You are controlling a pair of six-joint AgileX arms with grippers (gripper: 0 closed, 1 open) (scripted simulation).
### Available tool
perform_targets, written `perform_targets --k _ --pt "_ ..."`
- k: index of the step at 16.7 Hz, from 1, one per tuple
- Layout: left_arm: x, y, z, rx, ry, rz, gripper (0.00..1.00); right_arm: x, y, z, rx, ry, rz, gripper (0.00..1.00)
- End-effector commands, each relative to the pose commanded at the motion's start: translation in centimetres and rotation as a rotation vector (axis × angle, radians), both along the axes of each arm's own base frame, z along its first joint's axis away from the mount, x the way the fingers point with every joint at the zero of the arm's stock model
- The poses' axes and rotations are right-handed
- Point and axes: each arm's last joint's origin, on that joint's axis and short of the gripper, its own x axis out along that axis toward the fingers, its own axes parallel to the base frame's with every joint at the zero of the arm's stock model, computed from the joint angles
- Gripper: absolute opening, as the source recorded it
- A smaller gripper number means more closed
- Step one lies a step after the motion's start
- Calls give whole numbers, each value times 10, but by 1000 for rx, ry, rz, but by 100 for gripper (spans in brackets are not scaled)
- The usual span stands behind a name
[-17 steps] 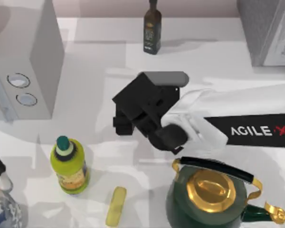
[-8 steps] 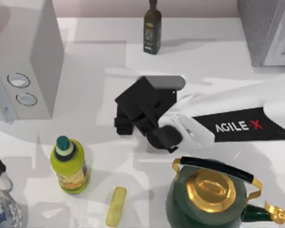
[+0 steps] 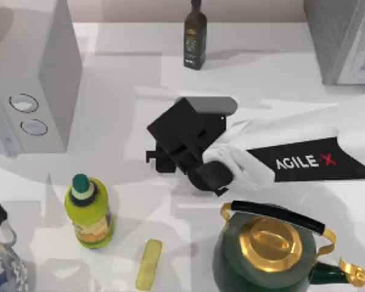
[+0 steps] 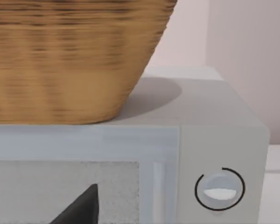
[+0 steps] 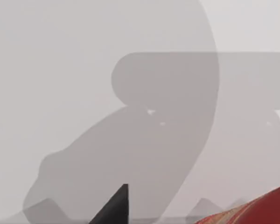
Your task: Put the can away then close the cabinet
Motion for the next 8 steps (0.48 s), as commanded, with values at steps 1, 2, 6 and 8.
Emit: perform_targets --k 1,2,6,8 --pt "0 0 0 0 0 0 100 0 0 0 0 0 0 55" --pt "0 0 0 0 0 0 100 0 0 0 0 0 0 47" --pt "0 0 0 0 0 0 100 0 0 0 0 0 0 17" --pt "0 0 0 0 0 0 100 0 0 0 0 0 0 2"
